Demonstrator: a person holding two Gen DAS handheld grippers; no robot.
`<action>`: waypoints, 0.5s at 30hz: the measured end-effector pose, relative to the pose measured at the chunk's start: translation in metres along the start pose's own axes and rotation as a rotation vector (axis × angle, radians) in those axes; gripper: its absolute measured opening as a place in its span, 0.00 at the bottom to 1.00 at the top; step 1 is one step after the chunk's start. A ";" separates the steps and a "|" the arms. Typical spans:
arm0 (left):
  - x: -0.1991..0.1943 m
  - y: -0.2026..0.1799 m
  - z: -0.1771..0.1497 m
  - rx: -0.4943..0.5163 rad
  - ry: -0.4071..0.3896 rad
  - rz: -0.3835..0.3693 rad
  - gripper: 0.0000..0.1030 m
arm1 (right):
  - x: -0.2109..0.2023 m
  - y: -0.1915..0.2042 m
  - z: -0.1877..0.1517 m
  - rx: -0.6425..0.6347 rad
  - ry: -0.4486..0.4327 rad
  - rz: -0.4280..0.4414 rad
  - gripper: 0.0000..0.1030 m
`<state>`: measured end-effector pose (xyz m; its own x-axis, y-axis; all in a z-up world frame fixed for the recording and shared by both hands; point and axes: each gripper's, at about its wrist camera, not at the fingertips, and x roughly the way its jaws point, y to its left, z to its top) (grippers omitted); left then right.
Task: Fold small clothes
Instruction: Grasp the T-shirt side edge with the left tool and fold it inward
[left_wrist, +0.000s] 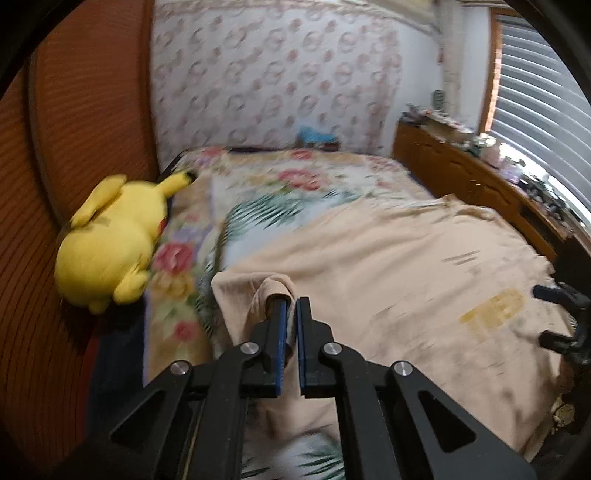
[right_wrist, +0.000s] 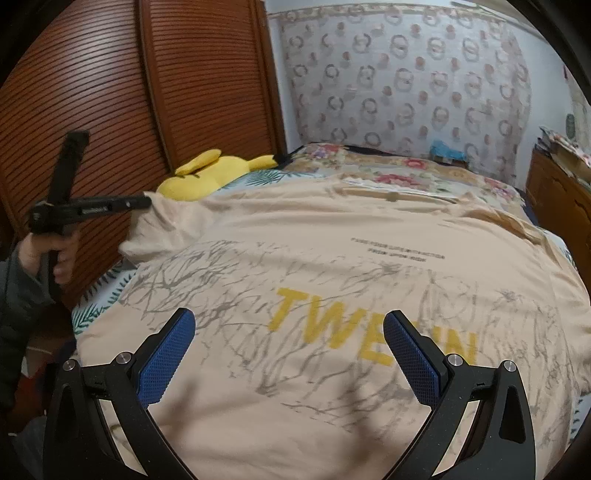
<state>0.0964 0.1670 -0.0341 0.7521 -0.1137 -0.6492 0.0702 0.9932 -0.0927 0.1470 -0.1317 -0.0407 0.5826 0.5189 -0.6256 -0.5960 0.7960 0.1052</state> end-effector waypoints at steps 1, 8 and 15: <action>0.000 -0.009 0.006 0.014 -0.004 -0.019 0.01 | -0.002 -0.004 0.001 0.007 -0.006 -0.006 1.00; 0.011 -0.081 0.031 0.110 0.009 -0.140 0.03 | -0.020 -0.031 -0.001 0.065 -0.037 -0.045 1.00; 0.006 -0.102 0.025 0.134 0.005 -0.148 0.15 | -0.024 -0.046 -0.006 0.092 -0.034 -0.069 1.00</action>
<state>0.1103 0.0652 -0.0094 0.7238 -0.2582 -0.6399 0.2661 0.9601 -0.0863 0.1576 -0.1823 -0.0351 0.6394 0.4711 -0.6077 -0.5016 0.8546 0.1347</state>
